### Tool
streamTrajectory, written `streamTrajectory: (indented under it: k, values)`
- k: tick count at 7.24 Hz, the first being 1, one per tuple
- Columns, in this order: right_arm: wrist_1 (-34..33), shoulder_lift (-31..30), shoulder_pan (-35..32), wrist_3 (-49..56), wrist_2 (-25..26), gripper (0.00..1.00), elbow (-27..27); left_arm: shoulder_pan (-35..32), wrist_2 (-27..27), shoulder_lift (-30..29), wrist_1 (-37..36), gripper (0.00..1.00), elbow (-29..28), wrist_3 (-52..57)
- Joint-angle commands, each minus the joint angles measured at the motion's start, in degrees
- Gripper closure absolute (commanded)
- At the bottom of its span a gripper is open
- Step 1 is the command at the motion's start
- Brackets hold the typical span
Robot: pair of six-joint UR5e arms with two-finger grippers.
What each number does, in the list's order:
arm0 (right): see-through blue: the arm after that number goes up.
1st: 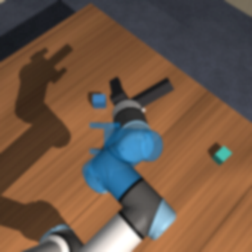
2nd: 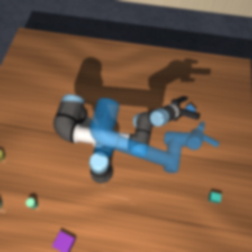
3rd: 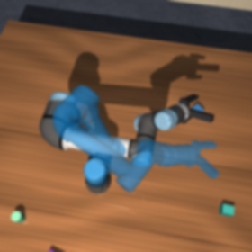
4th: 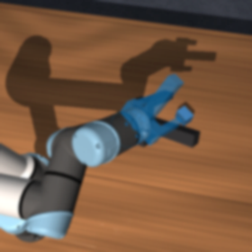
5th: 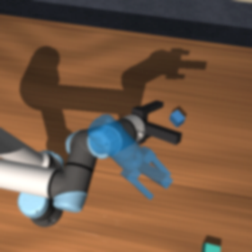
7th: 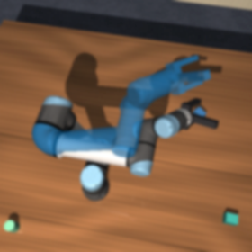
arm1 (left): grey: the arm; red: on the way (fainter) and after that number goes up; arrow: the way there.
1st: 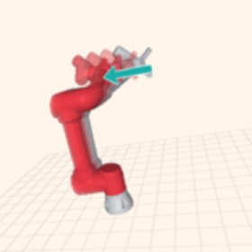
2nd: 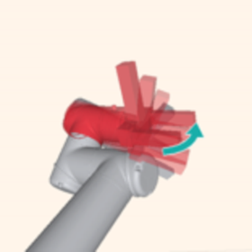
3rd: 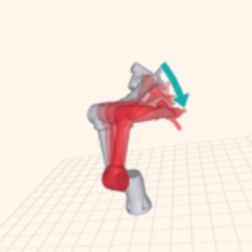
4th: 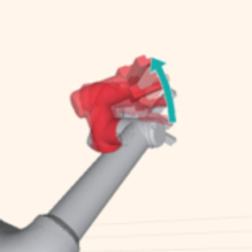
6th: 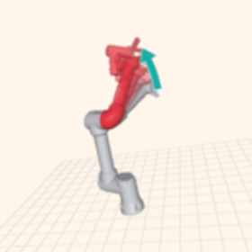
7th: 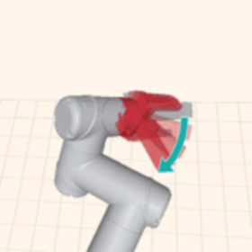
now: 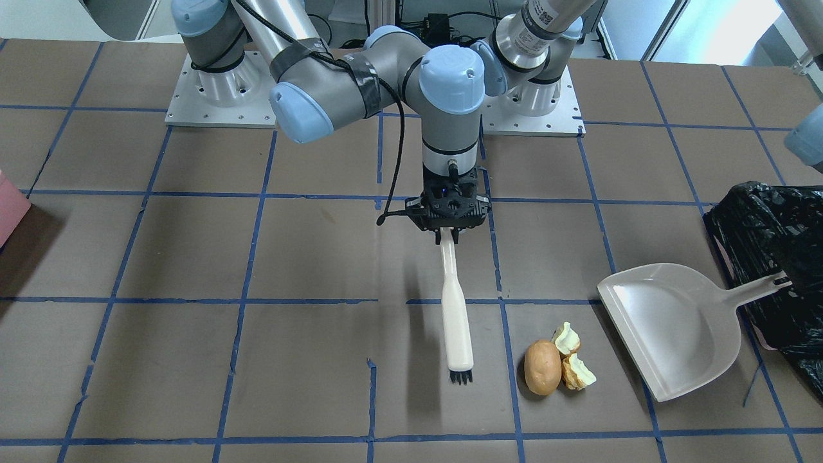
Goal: Sweep and dump trash in nearest bin
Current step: 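Carry the brush with the right gripper to behind the bread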
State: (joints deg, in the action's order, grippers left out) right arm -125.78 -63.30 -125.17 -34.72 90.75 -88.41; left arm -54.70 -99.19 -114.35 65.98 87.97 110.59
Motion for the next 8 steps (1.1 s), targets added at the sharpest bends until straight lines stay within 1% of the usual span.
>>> streamTrajectory:
  k: [1, 2, 4, 5, 6, 7, 8]
  values:
    - [0.4, 6.7, -2.4, -3.2, 0.6, 0.93, 7.1, -0.1, 0.2, -1.0, -1.6, 1.00, 0.4, -0.4]
    - [3.1, 7.7, -2.4, -3.2, 0.0, 0.93, 9.5, -0.8, 0.2, -1.3, -1.6, 1.00, 0.4, -1.9]
    - [4.0, 11.5, -2.4, -3.2, 0.6, 0.93, 12.4, -2.0, 0.1, -1.4, -1.6, 1.00, 0.4, -3.0]
    - [4.1, 12.7, -2.4, -3.2, 0.0, 0.93, 14.1, -2.0, 0.2, -1.4, -1.6, 1.00, 0.4, -3.1]
    - [8.1, 13.0, -1.7, -2.7, -0.4, 0.93, 15.6, -2.0, 0.2, -1.4, -1.6, 1.00, 0.4, -3.1]
    - [10.5, 13.3, -1.4, -2.3, -1.4, 0.93, 17.8, -2.0, 0.2, -1.3, -1.6, 1.00, 0.4, -3.1]
    - [11.9, 14.9, -1.4, -1.8, -1.5, 0.93, 20.1, -2.0, 0.3, -1.3, -1.6, 1.00, 0.4, -3.1]
